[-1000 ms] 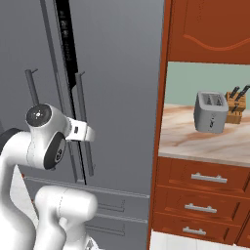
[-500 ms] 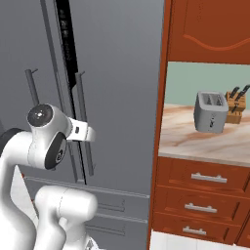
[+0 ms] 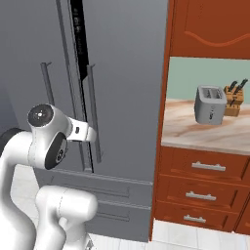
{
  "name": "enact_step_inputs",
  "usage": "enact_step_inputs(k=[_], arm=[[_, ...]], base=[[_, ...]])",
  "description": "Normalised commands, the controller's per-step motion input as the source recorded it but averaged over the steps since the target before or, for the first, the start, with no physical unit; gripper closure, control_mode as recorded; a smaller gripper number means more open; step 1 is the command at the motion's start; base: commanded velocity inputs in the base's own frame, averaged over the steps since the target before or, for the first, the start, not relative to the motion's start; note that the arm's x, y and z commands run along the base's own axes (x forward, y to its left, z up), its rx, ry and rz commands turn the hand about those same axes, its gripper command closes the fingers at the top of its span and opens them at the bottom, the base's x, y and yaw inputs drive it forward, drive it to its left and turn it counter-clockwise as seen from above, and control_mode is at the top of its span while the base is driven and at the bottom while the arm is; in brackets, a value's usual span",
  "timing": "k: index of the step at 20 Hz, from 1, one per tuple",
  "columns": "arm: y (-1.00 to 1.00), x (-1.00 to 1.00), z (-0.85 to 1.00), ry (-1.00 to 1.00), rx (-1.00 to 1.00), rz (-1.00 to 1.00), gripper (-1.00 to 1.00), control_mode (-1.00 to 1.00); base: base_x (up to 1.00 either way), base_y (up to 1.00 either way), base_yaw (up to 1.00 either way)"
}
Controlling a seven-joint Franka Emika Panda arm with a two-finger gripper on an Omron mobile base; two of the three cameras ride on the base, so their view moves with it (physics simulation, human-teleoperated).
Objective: Retrieve the peach and banana from the fridge and place them into the bowl on the dining table.
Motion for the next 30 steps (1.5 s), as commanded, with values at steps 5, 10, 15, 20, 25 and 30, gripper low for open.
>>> enact_step_inputs(k=[5, 10, 15, 20, 25, 30], arm=[[0.0, 0.0, 0.0, 0.0, 0.0, 0.0, -1.0, 1.0], [0.0, 0.0, 0.0, 0.0, 0.0, 0.0, -1.0, 1.0], [0.0, 0.0, 0.0, 0.0, 0.0, 0.0, -1.0, 1.0], [0.0, 0.0, 0.0, 0.0, 0.0, 0.0, -1.0, 1.0], [0.0, 0.0, 0.0, 0.0, 0.0, 0.0, -1.0, -1.0], [-0.23, 0.0, 0.0, 0.0, 0.01, 0.0, -1.0, -1.0]], base=[[-0.37, 0.46, 0.0], [-0.31, 0.48, 0.0], [-0.35, 0.09, 0.0], [-0.46, 0.0, 0.0], [-0.18, 0.0, 0.0], [0.0, 0.0, 0.0]])
